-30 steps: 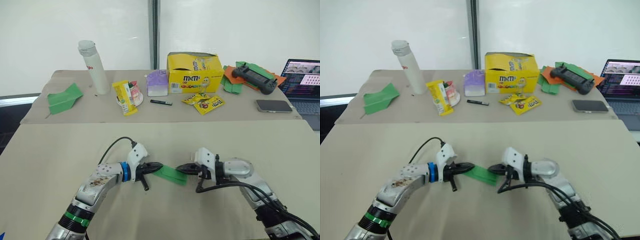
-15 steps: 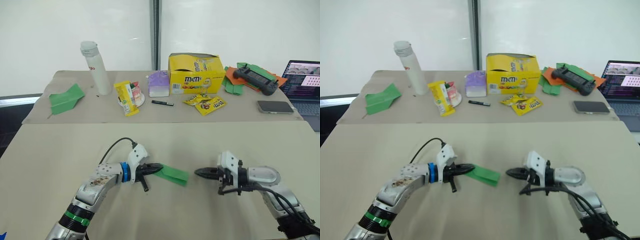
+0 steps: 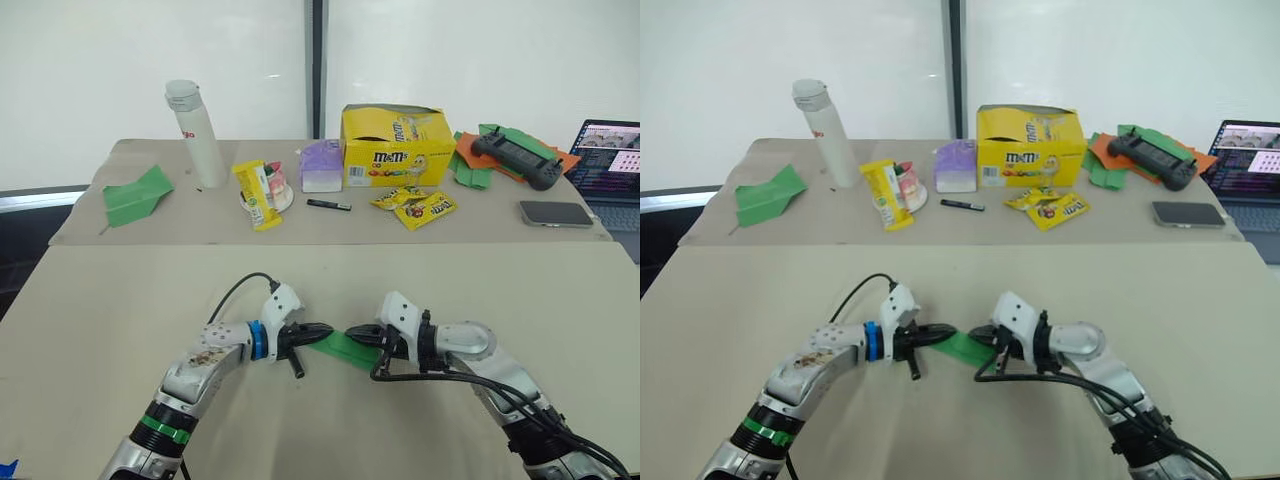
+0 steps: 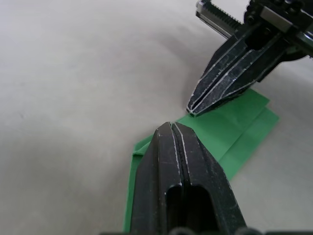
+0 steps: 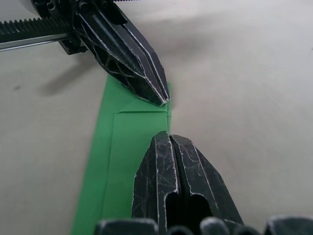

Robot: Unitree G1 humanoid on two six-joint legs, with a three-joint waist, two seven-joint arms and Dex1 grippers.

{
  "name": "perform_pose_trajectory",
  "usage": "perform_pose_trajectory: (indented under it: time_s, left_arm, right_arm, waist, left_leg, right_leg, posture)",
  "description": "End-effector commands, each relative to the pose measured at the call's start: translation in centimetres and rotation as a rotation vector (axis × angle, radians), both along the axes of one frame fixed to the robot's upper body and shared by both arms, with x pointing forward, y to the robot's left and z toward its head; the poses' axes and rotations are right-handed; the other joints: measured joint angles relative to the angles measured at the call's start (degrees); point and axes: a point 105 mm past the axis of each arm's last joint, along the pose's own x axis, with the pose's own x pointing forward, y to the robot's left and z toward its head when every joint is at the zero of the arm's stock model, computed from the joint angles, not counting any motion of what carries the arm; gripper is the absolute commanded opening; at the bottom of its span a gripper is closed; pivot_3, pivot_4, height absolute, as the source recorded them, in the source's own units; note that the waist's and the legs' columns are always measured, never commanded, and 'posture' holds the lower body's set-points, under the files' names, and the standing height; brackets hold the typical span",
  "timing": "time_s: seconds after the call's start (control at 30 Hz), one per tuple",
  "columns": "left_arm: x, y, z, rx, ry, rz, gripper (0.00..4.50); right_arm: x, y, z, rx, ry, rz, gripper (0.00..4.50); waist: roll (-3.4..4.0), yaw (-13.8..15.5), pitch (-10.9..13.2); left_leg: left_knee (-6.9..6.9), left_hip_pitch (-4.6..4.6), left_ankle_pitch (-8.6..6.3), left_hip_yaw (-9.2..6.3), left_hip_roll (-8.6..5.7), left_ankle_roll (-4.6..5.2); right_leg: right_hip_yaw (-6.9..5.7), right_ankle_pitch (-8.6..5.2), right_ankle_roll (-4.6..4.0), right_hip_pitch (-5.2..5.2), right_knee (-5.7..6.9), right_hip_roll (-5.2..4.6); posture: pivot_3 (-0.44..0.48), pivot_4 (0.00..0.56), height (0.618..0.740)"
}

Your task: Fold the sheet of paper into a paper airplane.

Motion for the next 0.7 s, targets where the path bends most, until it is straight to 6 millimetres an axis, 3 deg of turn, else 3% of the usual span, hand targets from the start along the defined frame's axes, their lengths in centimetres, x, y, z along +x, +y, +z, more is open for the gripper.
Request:
perform_pose_trajectory:
  time_s: [0.03, 0.13, 0.3, 0.47, 0.5, 0.6, 0.7]
  left_arm:
    - [0.8, 4.3, -2.5, 0.112, 0.108, 0.15, 0.0]
    - [1.5, 6.7, -2.2, 0.136, 0.11, 0.218, 0.0]
    - [2.3, 8.7, -1.0, 0.118, 0.085, 0.287, 0.0]
    - [2.6, 7.6, 2.5, -0.049, -0.012, 0.247, 0.0]
    - [2.5, 7.3, 3.2, -0.075, -0.03, 0.23, 0.0]
    - [1.6, 6.8, 5.3, -0.115, -0.1, 0.144, 0.0]
    - [1.0, 6.9, 7.6, -0.131, -0.186, 0.084, 0.0]
  right_arm:
    - [-1.1, -1.0, -2.6, -0.094, 0.088, -0.014, 0.02]
    - [-1.2, -1.1, -2.7, -0.097, 0.087, -0.019, 0.02]
    - [-1.2, -0.9, -2.7, -0.098, 0.086, -0.019, 0.02]
    - [-0.5, -0.4, -1.5, -0.059, 0.039, -0.033, 0.02]
    - [-0.3, -0.3, -0.8, -0.037, 0.022, -0.033, 0.02]
    - [0.4, 0.2, 4.5, 0.124, -0.1, -0.027, 0.02]
    - [-0.4, 0.1, 9.1, 0.205, -0.163, 0.035, 0.02]
  waist:
    - [-0.02, -0.2, 0.0]
    - [-0.05, -0.6, -0.1]
    - [0.0, -1.4, -0.1]
    - [-0.02, -1.5, -0.1]
    - [-0.06, -1.5, -0.1]
    - [-0.18, -1.5, 0.2]
    - [-0.21, -1.4, 0.3]
  left_leg:
    - [-0.01, 0.02, 0.0, 0.01, 0.02, 0.0]
    - [-0.05, 0.01, 0.0, 0.02, 0.13, 0.0]
    - [-0.13, 0.0, 0.0, 0.05, 0.22, 0.0]
    - [-0.13, -0.11, -0.01, 0.04, 0.26, -0.01]
    - [-0.13, -0.18, -0.01, 0.04, 0.26, -0.01]
    - [-0.13, -0.41, -0.01, 0.03, 0.24, -0.01]
    - [-0.04, -1.02, 0.03, 0.04, 0.14, -0.05]
  right_leg:
    - [0.01, 0.0, 0.01, 0.01, 0.0, 0.02]
    - [-0.01, -0.01, -0.01, 0.01, 0.05, 0.12]
    - [0.0, -0.01, -0.06, 0.01, 0.1, 0.19]
    - [0.0, 0.0, -0.07, -0.09, 0.09, 0.24]
    - [0.01, 0.01, -0.09, -0.15, 0.09, 0.23]
    - [0.01, 0.27, -0.52, -0.3, 0.08, 0.21]
    - [0.05, 0.43, -0.59, -0.98, 0.19, 0.11]
  posture:
    - [0.0, 0.15, 0.74]
    - [0.0, 0.15, 0.74]
    - [0.0, 0.15, 0.74]
    - [0.0, 0.15, 0.74]
    - [0.0, 0.15, 0.74]
    - [0.0, 0.15, 0.74]
    - [0.0, 0.15, 0.74]
